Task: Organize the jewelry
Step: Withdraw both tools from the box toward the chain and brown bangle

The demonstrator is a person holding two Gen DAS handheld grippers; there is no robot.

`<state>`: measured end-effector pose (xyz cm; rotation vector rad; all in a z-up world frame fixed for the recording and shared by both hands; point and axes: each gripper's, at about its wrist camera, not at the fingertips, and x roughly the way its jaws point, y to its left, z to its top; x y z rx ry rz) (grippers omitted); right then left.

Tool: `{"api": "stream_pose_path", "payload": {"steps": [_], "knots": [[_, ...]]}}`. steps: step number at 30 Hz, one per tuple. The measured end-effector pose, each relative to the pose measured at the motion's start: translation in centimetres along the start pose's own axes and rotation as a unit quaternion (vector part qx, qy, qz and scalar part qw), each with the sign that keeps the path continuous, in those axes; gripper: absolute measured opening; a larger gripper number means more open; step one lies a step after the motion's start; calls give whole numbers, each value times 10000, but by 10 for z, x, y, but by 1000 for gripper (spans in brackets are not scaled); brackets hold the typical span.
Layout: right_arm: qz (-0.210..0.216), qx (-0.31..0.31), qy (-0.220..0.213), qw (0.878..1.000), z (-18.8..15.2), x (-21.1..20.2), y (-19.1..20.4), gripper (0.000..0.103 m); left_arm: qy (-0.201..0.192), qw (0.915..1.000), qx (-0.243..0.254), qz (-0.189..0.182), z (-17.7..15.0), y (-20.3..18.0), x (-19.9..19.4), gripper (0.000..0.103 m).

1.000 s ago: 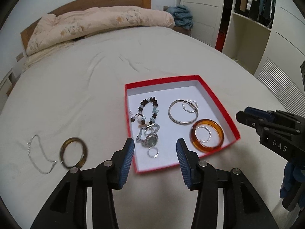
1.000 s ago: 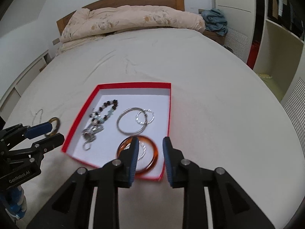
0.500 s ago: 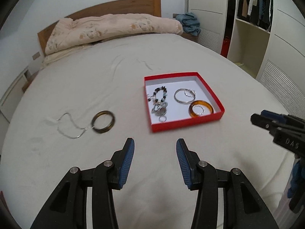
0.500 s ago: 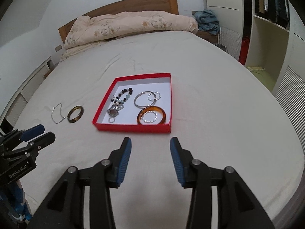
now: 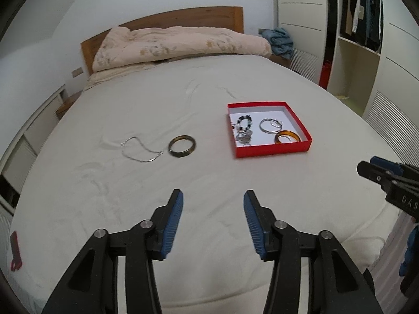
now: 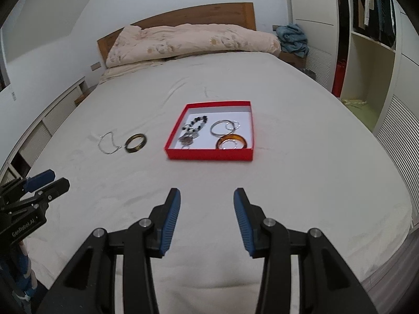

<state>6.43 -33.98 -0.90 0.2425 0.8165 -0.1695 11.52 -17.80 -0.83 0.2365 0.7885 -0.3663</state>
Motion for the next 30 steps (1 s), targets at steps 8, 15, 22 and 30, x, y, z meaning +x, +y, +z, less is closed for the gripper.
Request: {"api": "stream_pose_path", "payload": {"steps": [8,15,22,30], "knots": [[40,-261,-16,9996,-23,-25,36,49,-208,9994,-234,130,-21,20,-38,54],[186,-491,-93,9986,-35,-42,75,51,-400,9978,-417,322,-42,45,-62,54],[350,-755,-231,9963,-37,-56,111,51,-414,9955,-609,591,-61,74,-76,57],[565,-912,-266,9939,-35,-51,142,51,-397,9918,-792,924,-70,102,-80,69]]}}
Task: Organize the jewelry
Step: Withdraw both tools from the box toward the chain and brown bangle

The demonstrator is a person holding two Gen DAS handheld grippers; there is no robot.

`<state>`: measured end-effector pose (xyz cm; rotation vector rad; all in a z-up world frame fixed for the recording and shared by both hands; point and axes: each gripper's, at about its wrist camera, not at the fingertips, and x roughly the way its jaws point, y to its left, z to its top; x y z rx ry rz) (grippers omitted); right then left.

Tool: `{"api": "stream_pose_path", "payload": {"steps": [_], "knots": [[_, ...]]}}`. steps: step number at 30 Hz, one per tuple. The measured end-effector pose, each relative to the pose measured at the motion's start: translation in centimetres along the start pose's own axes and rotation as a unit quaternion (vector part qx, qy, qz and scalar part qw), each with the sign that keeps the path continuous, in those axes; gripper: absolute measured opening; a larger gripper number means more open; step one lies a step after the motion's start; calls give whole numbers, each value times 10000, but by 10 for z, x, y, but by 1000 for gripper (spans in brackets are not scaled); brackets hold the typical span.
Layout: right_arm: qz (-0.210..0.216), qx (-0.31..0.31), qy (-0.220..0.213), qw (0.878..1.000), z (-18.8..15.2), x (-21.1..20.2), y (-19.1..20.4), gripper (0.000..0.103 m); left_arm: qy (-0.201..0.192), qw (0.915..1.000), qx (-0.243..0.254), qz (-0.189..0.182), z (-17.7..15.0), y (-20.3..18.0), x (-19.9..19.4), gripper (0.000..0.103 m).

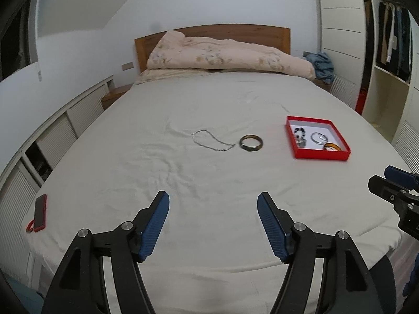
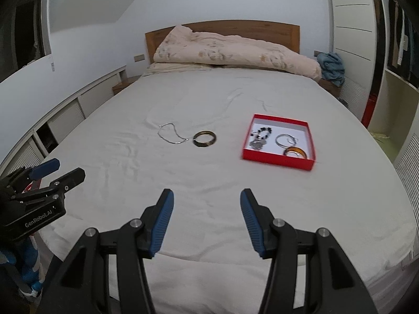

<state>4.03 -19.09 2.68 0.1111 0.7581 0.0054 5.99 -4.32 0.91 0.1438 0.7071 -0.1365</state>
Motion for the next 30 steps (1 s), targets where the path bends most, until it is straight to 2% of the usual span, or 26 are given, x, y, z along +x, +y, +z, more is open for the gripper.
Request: {"api": "stream_pose_path", "payload": {"steps": [10,12,17,30], "knots": [[24,-85,78,9999,7,19,14,52,31,9998,-125,142,5,13,18,74],[19,-70,111,9999,8,25,15,52,45,9997,-155,162,6,16,24,78],[-9,-76,200,9998,12,42,16,52,126,9993,-231,266,8,26,44,78],[17,-85,442,9990,24,101,9,52,720,9964,-306,320,14,41,115,80]]}}
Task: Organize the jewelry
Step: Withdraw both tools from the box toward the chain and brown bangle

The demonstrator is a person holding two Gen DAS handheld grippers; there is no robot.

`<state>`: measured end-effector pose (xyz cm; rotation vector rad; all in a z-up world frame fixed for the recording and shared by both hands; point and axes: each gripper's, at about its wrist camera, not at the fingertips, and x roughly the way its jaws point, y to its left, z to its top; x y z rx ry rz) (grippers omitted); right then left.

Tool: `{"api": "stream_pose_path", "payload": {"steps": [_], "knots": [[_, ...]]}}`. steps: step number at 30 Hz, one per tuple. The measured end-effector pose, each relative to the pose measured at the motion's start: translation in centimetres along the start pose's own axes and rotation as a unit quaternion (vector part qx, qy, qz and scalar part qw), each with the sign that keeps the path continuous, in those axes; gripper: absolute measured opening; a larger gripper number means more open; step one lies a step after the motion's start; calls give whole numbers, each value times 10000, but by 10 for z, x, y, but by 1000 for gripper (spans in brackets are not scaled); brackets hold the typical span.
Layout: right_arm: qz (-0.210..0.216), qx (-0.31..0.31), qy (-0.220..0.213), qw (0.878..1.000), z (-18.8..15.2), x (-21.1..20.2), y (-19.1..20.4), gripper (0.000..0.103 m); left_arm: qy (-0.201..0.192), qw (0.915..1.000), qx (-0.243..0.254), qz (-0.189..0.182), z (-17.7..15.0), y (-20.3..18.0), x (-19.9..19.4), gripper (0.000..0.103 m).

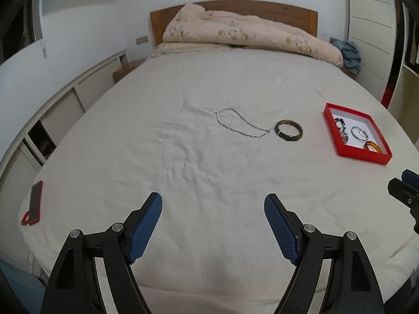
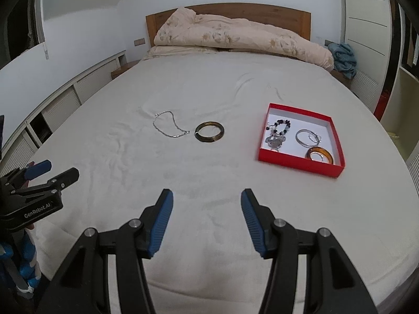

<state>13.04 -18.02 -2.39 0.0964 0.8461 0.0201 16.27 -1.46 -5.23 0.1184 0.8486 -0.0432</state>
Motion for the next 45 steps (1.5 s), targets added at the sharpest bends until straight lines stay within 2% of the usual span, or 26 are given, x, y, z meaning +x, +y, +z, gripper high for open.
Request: {"api": "stream_pose_path", "payload": {"steps": [11,15,26,45], "knots": [[43,-91,107,9999,35,56,-11,52,299,9993,-240,-51,26,16,67,80],[112,-119,151,9998,51,84,-12,52,372,9988,-278,-177,40,20,94,74],[141,-104,182,9997,78,142,-22,52,350,9986,-290,-266,76,21,149,72],[-24,26,154,9999,104,207,-37,52,173,9992,-51,-366,114,-3,199,72]]}}
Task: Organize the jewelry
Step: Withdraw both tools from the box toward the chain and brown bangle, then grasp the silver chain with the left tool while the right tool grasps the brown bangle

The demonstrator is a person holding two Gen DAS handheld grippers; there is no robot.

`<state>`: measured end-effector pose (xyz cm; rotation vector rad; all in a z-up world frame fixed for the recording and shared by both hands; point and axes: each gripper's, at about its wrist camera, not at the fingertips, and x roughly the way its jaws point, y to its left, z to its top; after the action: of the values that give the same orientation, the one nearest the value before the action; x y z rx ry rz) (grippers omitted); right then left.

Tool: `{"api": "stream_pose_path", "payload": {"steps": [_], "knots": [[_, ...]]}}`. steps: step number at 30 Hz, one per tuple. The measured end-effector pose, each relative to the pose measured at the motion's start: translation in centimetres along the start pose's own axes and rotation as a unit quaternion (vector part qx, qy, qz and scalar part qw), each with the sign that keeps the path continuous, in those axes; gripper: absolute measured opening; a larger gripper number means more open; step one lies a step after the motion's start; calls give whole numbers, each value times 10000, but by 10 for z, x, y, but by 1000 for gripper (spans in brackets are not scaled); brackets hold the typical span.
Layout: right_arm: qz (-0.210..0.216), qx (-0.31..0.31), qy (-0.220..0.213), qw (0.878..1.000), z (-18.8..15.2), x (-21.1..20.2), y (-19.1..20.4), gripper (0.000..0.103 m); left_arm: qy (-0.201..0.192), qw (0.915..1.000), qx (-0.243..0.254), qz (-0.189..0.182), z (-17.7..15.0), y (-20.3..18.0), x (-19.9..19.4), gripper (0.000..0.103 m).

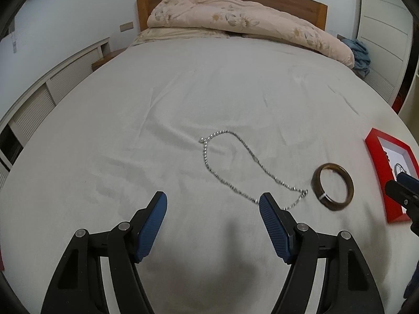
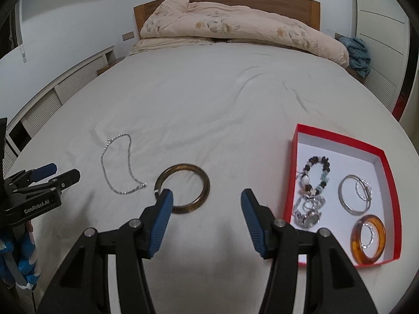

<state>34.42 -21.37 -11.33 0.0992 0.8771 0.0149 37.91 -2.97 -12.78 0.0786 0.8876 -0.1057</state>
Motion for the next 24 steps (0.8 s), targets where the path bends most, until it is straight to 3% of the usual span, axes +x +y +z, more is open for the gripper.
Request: {"api": "stream_pose_path", "payload": {"steps": [11,24], "knots": [[-5,86,71,9999,12,28,-6,52,31,10000,-12,-13,17,-5,24,72],[28,34,333,9994,16,55,-7,52,497,9983,-278,-92,23,2,67,72]]}}
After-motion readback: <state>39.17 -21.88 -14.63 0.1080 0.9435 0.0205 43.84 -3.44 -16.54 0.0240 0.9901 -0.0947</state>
